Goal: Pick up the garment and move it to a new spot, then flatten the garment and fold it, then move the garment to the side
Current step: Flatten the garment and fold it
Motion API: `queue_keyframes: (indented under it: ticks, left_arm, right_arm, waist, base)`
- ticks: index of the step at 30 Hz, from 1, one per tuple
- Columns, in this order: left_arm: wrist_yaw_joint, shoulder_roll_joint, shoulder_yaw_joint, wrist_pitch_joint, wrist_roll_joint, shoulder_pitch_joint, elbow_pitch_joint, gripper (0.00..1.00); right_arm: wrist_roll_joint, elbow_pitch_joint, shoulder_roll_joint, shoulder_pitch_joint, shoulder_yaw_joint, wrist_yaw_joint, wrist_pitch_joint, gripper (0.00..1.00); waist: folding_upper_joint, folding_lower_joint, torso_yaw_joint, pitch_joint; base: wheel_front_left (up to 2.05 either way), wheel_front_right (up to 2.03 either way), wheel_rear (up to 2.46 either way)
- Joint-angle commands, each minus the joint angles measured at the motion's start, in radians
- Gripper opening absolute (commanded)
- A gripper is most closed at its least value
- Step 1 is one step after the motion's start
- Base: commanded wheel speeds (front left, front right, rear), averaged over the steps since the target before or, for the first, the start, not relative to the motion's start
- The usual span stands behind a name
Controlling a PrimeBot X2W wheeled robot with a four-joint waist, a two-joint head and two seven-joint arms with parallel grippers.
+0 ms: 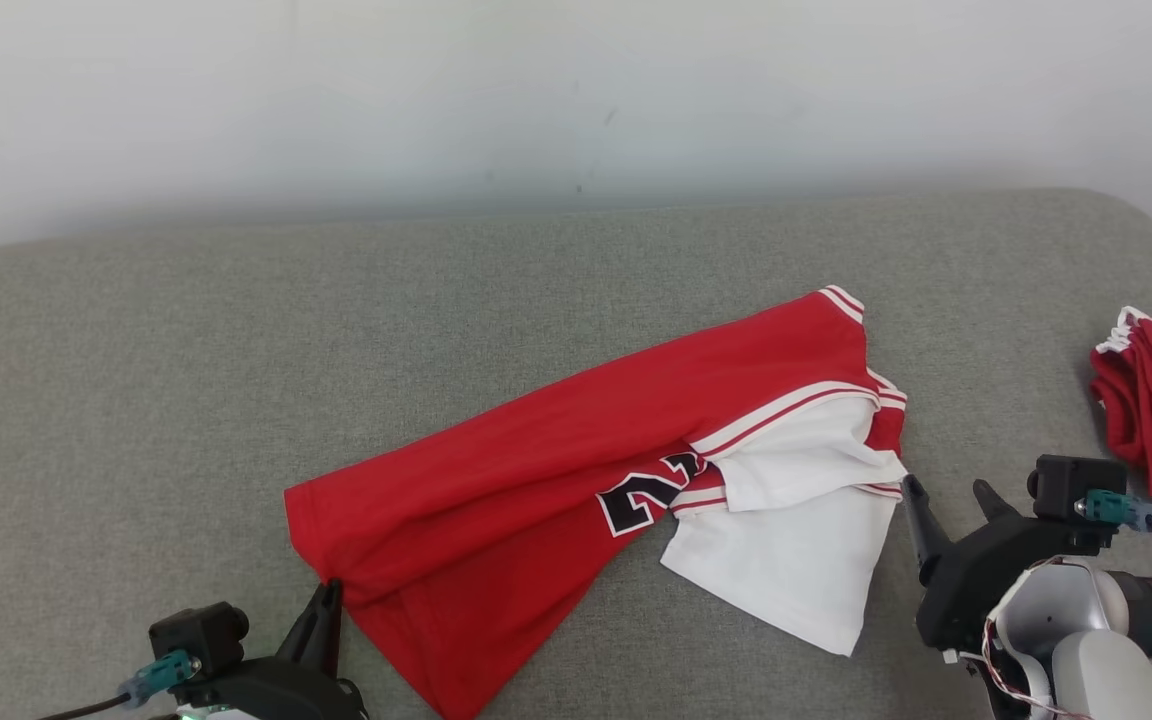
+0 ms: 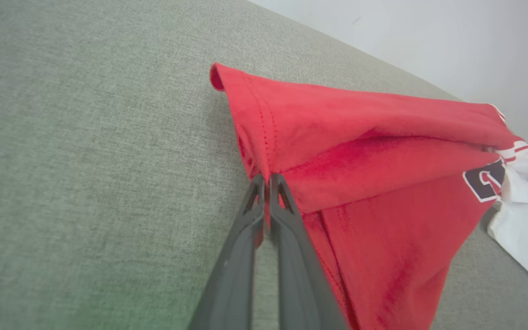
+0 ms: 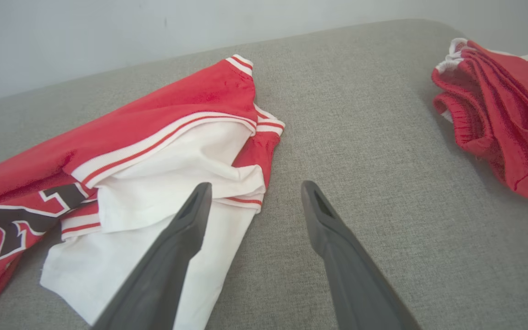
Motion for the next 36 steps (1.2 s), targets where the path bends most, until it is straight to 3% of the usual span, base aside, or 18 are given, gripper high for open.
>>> queue_keyframes:
  ticks: [1,6,12,21,23,26,28,33,36]
  left_arm:
    - [-0.003,0.002,-0.002,-0.009,0.012,-0.001,-0.005,0.0]
    - [-0.004,0.004,-0.007,-0.012,0.014,-0.001,-0.013,0.0]
    - [-0.003,-0.001,-0.019,-0.007,0.017,-0.023,-0.02,0.0]
    - [-0.002,-0.004,-0.025,-0.01,0.01,-0.031,-0.019,0.0]
    - [-0.001,-0.001,-0.024,-0.011,0.007,-0.029,-0.018,0.0]
    - [-0.001,0.003,-0.023,-0.011,0.003,-0.028,-0.019,0.0]
    - [0.0,0.004,-0.023,-0.011,0.003,-0.03,-0.02,0.0]
    - [0.002,0.006,-0.024,-0.011,0.0,-0.032,-0.025,0.0]
    - [0.006,0.007,-0.024,-0.011,-0.001,-0.034,-0.027,0.0]
  right_arm:
    - [-0.005,0.015,0.0,-0.026,-0.002,-0.002,-0.001,1.0]
    - [-0.026,0.107,0.0,-0.094,-0.007,-0.002,-0.001,1.0]
    - [-0.14,0.231,0.0,-0.179,-0.047,-0.002,0.038,1.0]
    - [-0.237,0.307,0.0,-0.222,-0.133,-0.002,0.012,0.99]
    - [-0.215,0.331,0.001,-0.229,-0.116,-0.002,0.008,0.81]
    - [-0.21,0.357,-0.001,-0.24,-0.104,-0.002,0.004,0.75]
    - [-0.204,0.375,0.0,-0.248,-0.097,-0.002,0.002,0.5]
    - [-0.196,0.402,0.0,-0.269,-0.081,-0.002,-0.012,0.29]
    - [-0.192,0.406,0.0,-0.276,-0.071,-0.002,-0.019,0.04]
  waist:
    - [0.0,0.0001,0.003,0.006]
    - [0.0,0.0001,0.011,0.022]
    - [0.0,0.0001,0.034,0.041]
    - [0.0,0.0001,0.051,0.054]
    - [0.0,0.0001,0.051,0.054]
    - [0.0,0.0001,0.049,0.056]
    - [0.0,0.0001,0.049,0.058]
    - [0.0,0.0001,0.048,0.068]
    - [0.0,0.0001,0.046,0.073]
  base:
    - [0.0,0.0,0.0]
    - [0.0,0.0,0.0]
    - [0.0,0.0,0.0]
    - [0.0,0.0,0.0]
    - [0.0,0.0,0.0]
    - [0.0,0.0,0.0]
    - [0.0,0.0,0.0]
    - [0.0,0.0,0.0]
    - [0.0,0.0,0.0]
